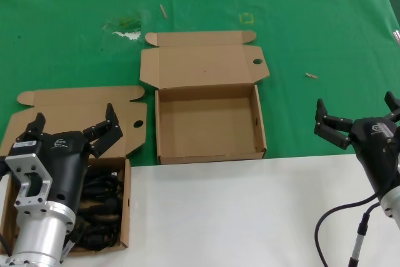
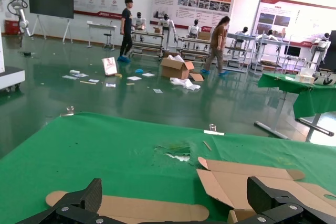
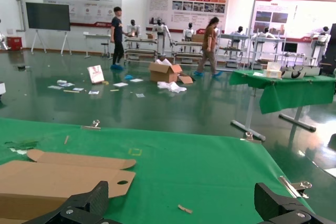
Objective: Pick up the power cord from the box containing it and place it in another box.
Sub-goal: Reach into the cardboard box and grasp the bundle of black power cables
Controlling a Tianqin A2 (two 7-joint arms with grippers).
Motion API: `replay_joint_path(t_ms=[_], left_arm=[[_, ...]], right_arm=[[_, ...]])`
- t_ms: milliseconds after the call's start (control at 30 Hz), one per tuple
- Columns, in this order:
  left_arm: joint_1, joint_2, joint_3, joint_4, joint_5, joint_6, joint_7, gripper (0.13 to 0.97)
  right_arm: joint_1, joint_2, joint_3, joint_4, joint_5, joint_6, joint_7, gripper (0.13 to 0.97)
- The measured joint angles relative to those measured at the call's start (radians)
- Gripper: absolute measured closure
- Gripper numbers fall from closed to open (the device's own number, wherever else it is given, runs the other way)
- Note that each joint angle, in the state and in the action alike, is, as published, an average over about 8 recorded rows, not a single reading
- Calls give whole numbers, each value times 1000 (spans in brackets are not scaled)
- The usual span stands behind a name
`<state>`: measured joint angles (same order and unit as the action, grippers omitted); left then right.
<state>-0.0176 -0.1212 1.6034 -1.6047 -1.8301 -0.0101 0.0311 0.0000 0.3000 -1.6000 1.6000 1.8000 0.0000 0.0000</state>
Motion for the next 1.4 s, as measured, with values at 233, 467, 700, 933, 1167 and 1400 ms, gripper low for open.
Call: replay_joint_path(t_ms=[233,467,700,933,1167,1400], left_arm=[[0,0,0,0,0,0,0,132],[0,0,0,0,0,0,0,132],[0,0,0,0,0,0,0,132],[0,0,0,0,0,0,0,132],[0,0,0,0,0,0,0,132],[16,3,-51,-33,4,51,43,132]], right_arm=[[0,0,0,0,0,0,0,129],[0,0,0,0,0,0,0,129],[0,0,0,0,0,0,0,129],[0,0,0,0,0,0,0,129],[0,0,0,0,0,0,0,129],[0,0,0,0,0,0,0,166]])
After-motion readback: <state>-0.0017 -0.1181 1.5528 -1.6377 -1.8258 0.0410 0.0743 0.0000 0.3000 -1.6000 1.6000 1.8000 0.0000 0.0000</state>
